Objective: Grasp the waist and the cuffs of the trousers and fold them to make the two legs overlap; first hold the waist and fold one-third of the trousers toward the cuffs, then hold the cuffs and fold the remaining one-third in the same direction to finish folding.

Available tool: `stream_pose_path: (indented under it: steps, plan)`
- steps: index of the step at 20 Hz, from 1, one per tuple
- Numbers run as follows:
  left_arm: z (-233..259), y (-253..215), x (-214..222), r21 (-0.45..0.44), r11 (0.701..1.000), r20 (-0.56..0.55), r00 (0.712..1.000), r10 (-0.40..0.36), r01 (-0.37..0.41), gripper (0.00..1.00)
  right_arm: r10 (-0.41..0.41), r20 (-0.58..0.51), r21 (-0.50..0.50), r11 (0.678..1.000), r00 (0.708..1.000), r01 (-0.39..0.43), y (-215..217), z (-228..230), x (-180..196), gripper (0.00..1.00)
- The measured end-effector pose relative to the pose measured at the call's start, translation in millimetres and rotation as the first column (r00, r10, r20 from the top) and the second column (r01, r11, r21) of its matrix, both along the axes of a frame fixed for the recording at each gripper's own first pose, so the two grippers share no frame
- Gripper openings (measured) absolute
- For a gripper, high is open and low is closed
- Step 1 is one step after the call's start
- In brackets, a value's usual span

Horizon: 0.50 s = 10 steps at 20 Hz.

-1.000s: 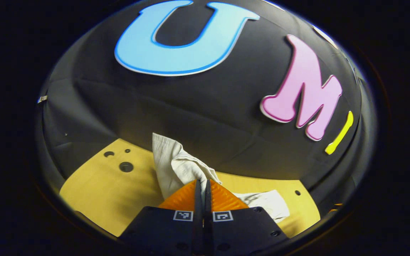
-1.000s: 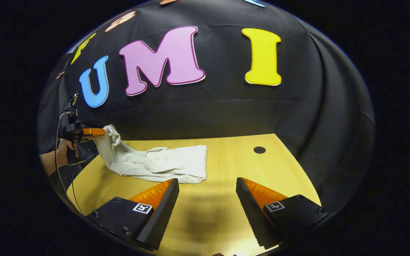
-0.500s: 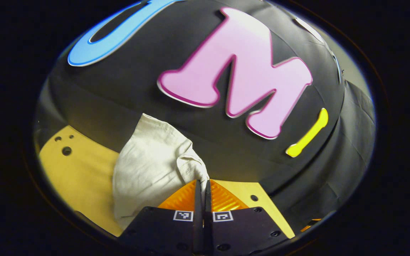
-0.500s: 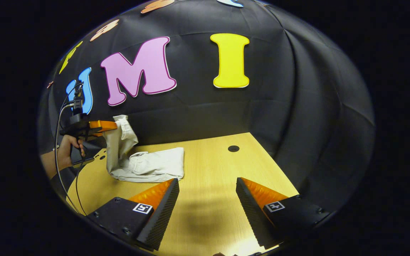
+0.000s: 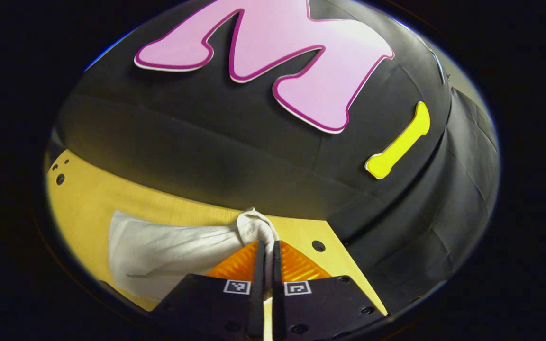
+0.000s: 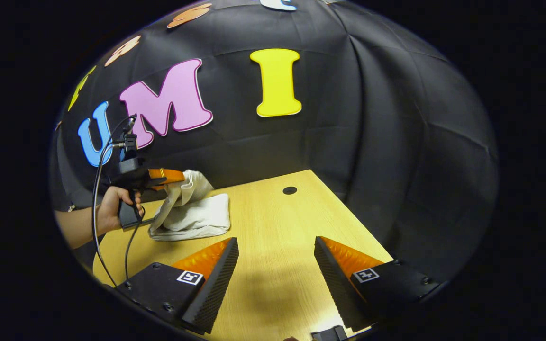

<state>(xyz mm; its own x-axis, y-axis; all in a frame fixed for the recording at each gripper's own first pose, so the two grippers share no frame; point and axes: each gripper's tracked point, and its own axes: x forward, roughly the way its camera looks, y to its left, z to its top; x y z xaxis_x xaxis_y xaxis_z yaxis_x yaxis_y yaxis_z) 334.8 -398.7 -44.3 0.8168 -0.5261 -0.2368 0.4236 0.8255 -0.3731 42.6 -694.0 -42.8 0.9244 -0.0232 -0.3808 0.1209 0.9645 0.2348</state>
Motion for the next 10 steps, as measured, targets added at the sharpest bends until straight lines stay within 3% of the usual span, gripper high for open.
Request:
stream_pose_path:
  steps: [4, 5, 6, 7, 9, 10]
  plan:
    - [8.3, 16.4, -20.1, 0.066, 0.998, 0.036, 0.999, 0.019, -0.022, 0.38, -0.015, 0.027, -0.006, 1.000, 1.000, 0.015, -1.2, 11.4, -8.0, 0.98]
    - [14.9, 24.8, -30.2, 0.072, 0.997, 0.048, 0.999, 0.018, -0.021, 0.70, -0.012, 0.035, -0.006, 1.000, 0.999, 0.013, 0.7, 15.4, -8.3, 0.98]
    - [20.4, 35.4, -40.0, 0.076, 0.997, 0.067, 0.998, 0.018, -0.023, 0.66, -0.007, 0.043, -0.005, 1.000, 0.999, 0.007, 3.5, 20.4, -10.2, 0.98]
    - [28.0, 48.7, -52.3, 0.085, 0.996, 0.095, 0.995, 0.026, -0.034, 0.68, 0.000, 0.052, -0.006, 1.000, 0.999, 0.001, 8.0, 24.9, -11.5, 0.98]
    - [44.7, 80.5, -77.0, 0.116, 0.991, 0.159, 0.986, 0.052, -0.071, 0.95, 0.013, 0.070, -0.011, 1.000, 0.997, -0.012, 12.1, 25.6, -12.9, 0.98]
    - [51.1, 98.7, -94.3, 0.132, 0.987, 0.188, 0.980, 0.062, -0.088, 0.95, 0.020, 0.079, -0.012, 1.000, 0.997, -0.019, 17.6, 30.6, -14.0, 0.98]
